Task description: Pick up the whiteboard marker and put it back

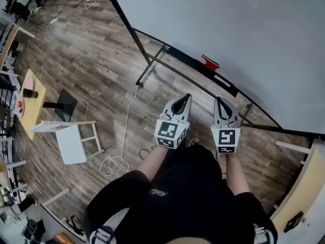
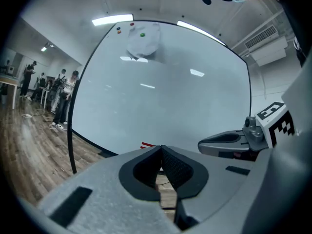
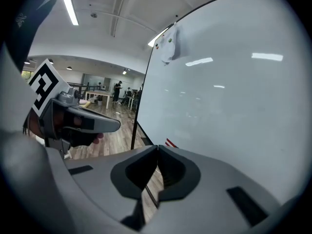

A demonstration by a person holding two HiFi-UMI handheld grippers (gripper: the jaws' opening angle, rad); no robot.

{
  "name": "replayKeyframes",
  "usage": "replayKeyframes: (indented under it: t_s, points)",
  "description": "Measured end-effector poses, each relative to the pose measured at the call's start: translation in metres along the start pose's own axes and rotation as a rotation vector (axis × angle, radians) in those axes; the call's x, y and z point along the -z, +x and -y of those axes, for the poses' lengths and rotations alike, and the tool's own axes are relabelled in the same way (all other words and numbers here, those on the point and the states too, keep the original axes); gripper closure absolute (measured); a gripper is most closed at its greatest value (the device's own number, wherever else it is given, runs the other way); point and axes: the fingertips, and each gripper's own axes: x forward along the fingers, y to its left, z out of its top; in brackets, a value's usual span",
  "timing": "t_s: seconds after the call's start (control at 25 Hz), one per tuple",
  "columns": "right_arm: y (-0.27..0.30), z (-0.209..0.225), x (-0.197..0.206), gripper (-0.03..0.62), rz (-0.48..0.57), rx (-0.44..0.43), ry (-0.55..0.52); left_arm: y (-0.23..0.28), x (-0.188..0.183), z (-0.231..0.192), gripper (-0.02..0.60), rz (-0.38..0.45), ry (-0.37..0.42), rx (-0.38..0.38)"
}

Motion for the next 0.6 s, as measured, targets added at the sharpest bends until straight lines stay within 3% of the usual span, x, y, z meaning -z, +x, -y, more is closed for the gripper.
replayKeyframes:
  t_s: [0.28, 0.6]
  points:
    - [0.011, 0.027, 0.032, 0.591, -0.222, 0.102, -0.073, 0.034, 0.022, 0.002, 0.575, -0.067, 0.008, 0.132]
    - [0.052, 0.053, 0.079, 0.591, -0.443, 0.11, -0.206, 0.047, 0.058, -0.016, 0.575, -0.15, -0.027, 0.143]
